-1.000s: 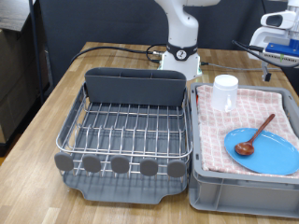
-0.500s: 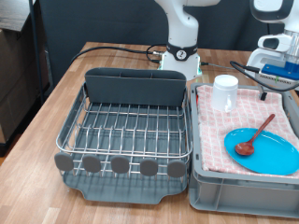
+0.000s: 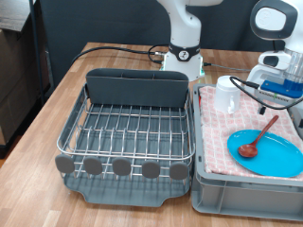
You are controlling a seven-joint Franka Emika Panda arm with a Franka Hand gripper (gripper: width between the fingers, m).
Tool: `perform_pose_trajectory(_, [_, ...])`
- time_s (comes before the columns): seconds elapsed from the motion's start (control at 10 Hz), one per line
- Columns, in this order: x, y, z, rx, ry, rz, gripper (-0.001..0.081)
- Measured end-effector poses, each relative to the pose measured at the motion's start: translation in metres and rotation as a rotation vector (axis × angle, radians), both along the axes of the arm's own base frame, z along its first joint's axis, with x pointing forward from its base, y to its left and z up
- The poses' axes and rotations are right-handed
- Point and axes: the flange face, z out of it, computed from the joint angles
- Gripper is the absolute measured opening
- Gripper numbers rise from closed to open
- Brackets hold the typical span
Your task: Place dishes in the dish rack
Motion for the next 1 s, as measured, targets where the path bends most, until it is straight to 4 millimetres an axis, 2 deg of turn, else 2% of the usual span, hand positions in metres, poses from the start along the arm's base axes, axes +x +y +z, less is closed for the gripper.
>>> perform_pose_trajectory(0.5, [0.003, -0.009, -0.026, 0.003, 0.019, -0.011, 0.0803])
perform_pose_trajectory(1.0, [0.006, -0.017, -0.041, 0.008, 0.015, -0.011, 0.0803])
